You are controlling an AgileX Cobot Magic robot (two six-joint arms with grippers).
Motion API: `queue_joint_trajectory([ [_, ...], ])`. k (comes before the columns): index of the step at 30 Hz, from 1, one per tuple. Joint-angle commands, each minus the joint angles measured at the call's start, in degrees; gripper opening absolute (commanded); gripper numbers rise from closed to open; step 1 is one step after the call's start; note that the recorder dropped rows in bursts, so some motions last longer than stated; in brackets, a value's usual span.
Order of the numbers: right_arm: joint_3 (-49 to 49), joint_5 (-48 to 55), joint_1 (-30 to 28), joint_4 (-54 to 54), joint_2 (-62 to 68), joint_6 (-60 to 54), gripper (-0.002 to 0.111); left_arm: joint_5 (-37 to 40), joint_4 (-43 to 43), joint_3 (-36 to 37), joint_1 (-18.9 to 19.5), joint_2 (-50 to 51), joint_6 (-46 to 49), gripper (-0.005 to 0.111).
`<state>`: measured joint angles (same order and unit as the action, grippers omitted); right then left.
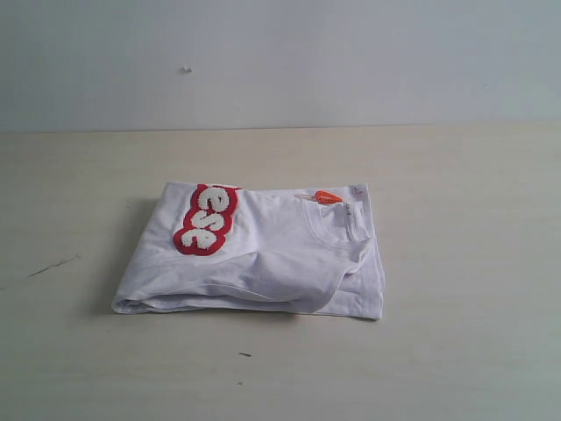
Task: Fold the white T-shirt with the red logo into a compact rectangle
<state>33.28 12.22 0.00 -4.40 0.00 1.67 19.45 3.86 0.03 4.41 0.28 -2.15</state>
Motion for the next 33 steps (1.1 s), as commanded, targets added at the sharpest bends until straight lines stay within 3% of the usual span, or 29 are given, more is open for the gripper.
queue_joint_trajectory([
  [1,0.1,-0.3,-0.3,1.2,0.0,-0.1,0.0,-0.4,0.0,0.0,0.1,-0.3,-0.1,0.0],
  [10,-3.9,-4.7,-1.1,6.7,0.0,-0.1,0.0,-0.4,0.0,0.0,0.1,-0.3,-0.1,0.0],
  [16,-13.0,-12.2,-4.9,7.0,0.0,0.0,0.0,-0.4,0.0,0.0,0.1,-0.3,-0.1,0.0],
  [33,-33.3,-12.2,-5.3,8.5,0.0,-0.5,0.0,-0.4,0.0,0.0,0.1,-0.3,-0.1,0.0],
])
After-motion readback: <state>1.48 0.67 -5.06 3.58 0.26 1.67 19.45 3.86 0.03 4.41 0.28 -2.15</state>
